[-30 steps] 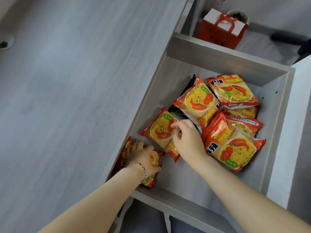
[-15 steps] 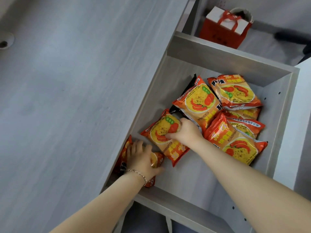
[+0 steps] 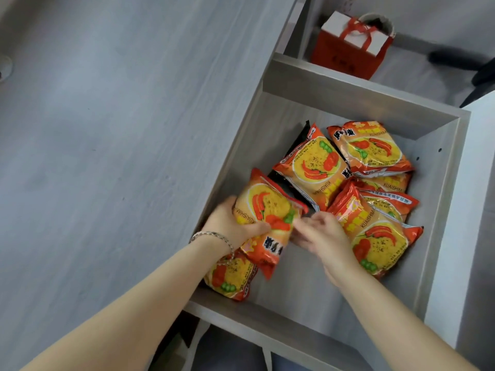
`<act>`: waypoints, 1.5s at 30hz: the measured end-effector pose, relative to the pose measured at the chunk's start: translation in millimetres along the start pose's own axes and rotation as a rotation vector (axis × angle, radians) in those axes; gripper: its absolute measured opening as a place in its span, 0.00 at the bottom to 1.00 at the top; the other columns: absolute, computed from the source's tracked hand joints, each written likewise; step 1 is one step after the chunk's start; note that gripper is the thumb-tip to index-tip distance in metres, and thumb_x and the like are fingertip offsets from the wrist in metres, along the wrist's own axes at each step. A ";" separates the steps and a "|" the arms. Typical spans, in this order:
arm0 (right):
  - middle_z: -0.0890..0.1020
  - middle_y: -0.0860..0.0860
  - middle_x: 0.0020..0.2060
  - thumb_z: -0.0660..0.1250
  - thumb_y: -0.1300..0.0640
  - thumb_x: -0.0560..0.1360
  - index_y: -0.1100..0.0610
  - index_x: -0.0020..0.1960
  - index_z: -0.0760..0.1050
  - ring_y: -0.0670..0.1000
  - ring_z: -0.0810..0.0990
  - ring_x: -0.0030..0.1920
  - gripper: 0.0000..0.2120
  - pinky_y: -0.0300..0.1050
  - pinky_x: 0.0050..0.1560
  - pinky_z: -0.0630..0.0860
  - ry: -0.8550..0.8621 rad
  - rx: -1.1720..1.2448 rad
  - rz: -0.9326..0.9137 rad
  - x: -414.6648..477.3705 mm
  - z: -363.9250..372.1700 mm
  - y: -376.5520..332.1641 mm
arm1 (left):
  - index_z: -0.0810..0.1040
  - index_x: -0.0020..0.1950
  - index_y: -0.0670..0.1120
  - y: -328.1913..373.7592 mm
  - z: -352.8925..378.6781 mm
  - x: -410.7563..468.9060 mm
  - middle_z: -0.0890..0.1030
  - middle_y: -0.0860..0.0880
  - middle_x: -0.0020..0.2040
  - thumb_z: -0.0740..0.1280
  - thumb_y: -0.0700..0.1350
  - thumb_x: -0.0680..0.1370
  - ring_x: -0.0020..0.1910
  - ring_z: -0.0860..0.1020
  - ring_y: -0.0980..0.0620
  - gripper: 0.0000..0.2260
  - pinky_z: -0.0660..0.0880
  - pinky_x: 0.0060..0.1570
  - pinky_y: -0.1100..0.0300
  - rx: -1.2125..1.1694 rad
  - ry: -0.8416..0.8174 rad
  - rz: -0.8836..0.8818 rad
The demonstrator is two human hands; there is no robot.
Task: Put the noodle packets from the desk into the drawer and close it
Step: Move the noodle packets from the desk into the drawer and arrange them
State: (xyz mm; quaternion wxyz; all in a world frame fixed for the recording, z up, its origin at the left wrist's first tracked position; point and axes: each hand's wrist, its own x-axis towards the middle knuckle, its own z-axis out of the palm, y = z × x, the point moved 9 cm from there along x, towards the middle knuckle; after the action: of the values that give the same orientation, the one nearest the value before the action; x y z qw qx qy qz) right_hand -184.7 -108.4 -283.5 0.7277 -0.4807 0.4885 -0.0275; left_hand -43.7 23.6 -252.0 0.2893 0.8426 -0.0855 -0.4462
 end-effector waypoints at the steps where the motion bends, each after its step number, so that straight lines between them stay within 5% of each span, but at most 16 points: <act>1: 0.78 0.55 0.49 0.68 0.59 0.72 0.51 0.44 0.67 0.55 0.81 0.51 0.10 0.47 0.48 0.78 0.058 0.070 0.020 3.1 -8.0 0.6 | 0.69 0.63 0.50 5.7 1.1 -0.3 0.79 0.54 0.48 0.76 0.53 0.63 0.38 0.76 0.57 0.32 0.74 0.42 0.61 0.083 -0.032 0.047; 4: 0.77 0.48 0.52 0.68 0.54 0.72 0.48 0.53 0.67 0.51 0.78 0.55 0.13 0.43 0.52 0.74 0.050 -0.075 -0.051 7.4 -9.7 -9.1 | 0.68 0.66 0.53 20.9 9.7 -4.4 0.77 0.55 0.49 0.75 0.53 0.65 0.38 0.76 0.55 0.32 0.75 0.40 0.60 0.339 -0.166 0.152; 8: 0.77 0.47 0.52 0.69 0.48 0.70 0.44 0.58 0.69 0.45 0.77 0.54 0.18 0.41 0.57 0.72 -0.271 -0.393 -0.032 3.6 29.5 1.1 | 0.71 0.62 0.52 30.8 25.7 -10.3 0.74 0.55 0.46 0.75 0.52 0.63 0.43 0.74 0.53 0.29 0.73 0.43 0.61 0.769 -0.457 0.231; 11: 0.79 0.48 0.44 0.70 0.51 0.70 0.44 0.55 0.70 0.47 0.79 0.46 0.15 0.39 0.48 0.75 -0.332 -0.425 0.066 -3.0 42.5 26.0 | 0.72 0.61 0.52 21.1 34.7 -9.4 0.76 0.52 0.53 0.72 0.49 0.66 0.50 0.75 0.49 0.24 0.74 0.51 0.56 1.097 -0.542 0.215; 14: 0.78 0.47 0.39 0.70 0.55 0.71 0.49 0.45 0.73 0.46 0.77 0.38 0.06 0.37 0.39 0.75 -0.278 -0.390 0.069 -7.6 57.2 46.7 | 0.73 0.61 0.49 7.3 35.6 2.9 0.74 0.45 0.63 0.64 0.44 0.73 0.66 0.65 0.42 0.16 0.54 0.69 0.42 1.437 -0.372 0.148; 16: 0.77 0.48 0.36 0.70 0.56 0.71 0.55 0.45 0.75 0.47 0.76 0.37 0.05 0.39 0.40 0.74 -0.162 -0.423 0.025 -4.8 61.3 54.8 | 0.69 0.66 0.45 -10.9 34.6 6.5 0.68 0.41 0.68 0.59 0.44 0.77 0.70 0.58 0.38 0.18 0.42 0.71 0.41 1.532 -0.344 0.057; 18: 0.74 0.48 0.39 0.70 0.54 0.71 0.56 0.45 0.76 0.42 0.72 0.36 0.07 0.30 0.37 0.69 -0.018 -0.535 -0.080 -0.2 58.2 49.2 | 0.57 0.72 0.40 -27.7 31.1 7.7 0.60 0.37 0.73 0.60 0.46 0.77 0.73 0.53 0.37 0.26 0.41 0.72 0.45 1.501 -0.305 0.008; 21: 0.76 0.51 0.45 0.69 0.52 0.71 0.57 0.47 0.76 0.48 0.74 0.43 0.09 0.37 0.44 0.69 0.020 -0.644 -0.135 2.2 58.6 44.3 | 0.50 0.74 0.40 -36.9 27.5 2.8 0.53 0.39 0.75 0.59 0.44 0.76 0.74 0.47 0.39 0.30 0.39 0.72 0.49 1.303 -0.175 0.093; 25: 0.83 0.54 0.48 0.63 0.50 0.75 0.56 0.51 0.77 0.53 0.79 0.49 0.11 0.42 0.46 0.72 -0.121 -0.730 -0.102 0.8 71.8 53.5 | 0.62 0.71 0.47 -33.4 24.3 -7.3 0.64 0.46 0.73 0.53 0.49 0.77 0.74 0.52 0.44 0.22 0.41 0.74 0.50 0.998 0.002 0.208; 33: 0.78 0.55 0.55 0.58 0.56 0.78 0.57 0.65 0.68 0.51 0.75 0.54 0.17 0.40 0.54 0.68 -0.382 -0.720 0.119 0.3 78.1 61.9 | 0.68 0.67 0.49 -47.0 30.4 -3.3 0.70 0.46 0.69 0.43 0.63 0.76 0.73 0.56 0.42 0.29 0.39 0.72 0.46 1.060 -0.066 0.102; 36: 0.79 0.52 0.53 0.60 0.59 0.76 0.54 0.61 0.71 0.52 0.78 0.55 0.14 0.42 0.56 0.72 -0.268 -0.819 -0.069 -2.4 61.1 21.4 | 0.64 0.70 0.47 -45.4 35.9 -1.6 0.68 0.42 0.70 0.45 0.74 0.68 0.73 0.55 0.38 0.41 0.39 0.70 0.41 1.189 -0.094 0.023; 39: 0.78 0.55 0.52 0.66 0.60 0.71 0.57 0.56 0.74 0.53 0.77 0.54 0.13 0.42 0.58 0.70 0.052 -0.894 -0.504 -14.6 26.2 -54.6 | 0.60 0.71 0.51 -43.3 42.6 -0.9 0.67 0.41 0.70 0.54 0.73 0.66 0.71 0.57 0.34 0.40 0.39 0.69 0.36 1.279 -0.144 0.027; 41: 0.74 0.58 0.58 0.72 0.54 0.66 0.57 0.60 0.70 0.58 0.72 0.60 0.25 0.48 0.60 0.69 0.263 -1.088 -0.630 -20.9 -0.3 -80.2 | 0.59 0.71 0.52 -44.1 44.6 -1.6 0.66 0.41 0.70 0.59 0.68 0.68 0.71 0.56 0.34 0.36 0.40 0.69 0.36 1.269 -0.168 0.041; 45: 0.60 0.64 0.69 0.74 0.36 0.56 0.53 0.73 0.44 0.64 0.59 0.69 0.58 0.60 0.68 0.61 0.303 -1.528 -0.268 -1.9 -41.5 -54.0 | 0.60 0.71 0.52 -46.4 43.2 -3.7 0.63 0.42 0.72 0.60 0.65 0.70 0.72 0.55 0.37 0.33 0.44 0.71 0.41 1.237 -0.152 0.062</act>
State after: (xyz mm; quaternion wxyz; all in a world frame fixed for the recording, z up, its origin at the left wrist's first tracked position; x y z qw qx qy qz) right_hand -193.1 -164.3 -245.5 0.1118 -0.8933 0.4035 0.1631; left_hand -85.9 45.4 -294.4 -0.2464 0.8171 -0.3730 -0.3639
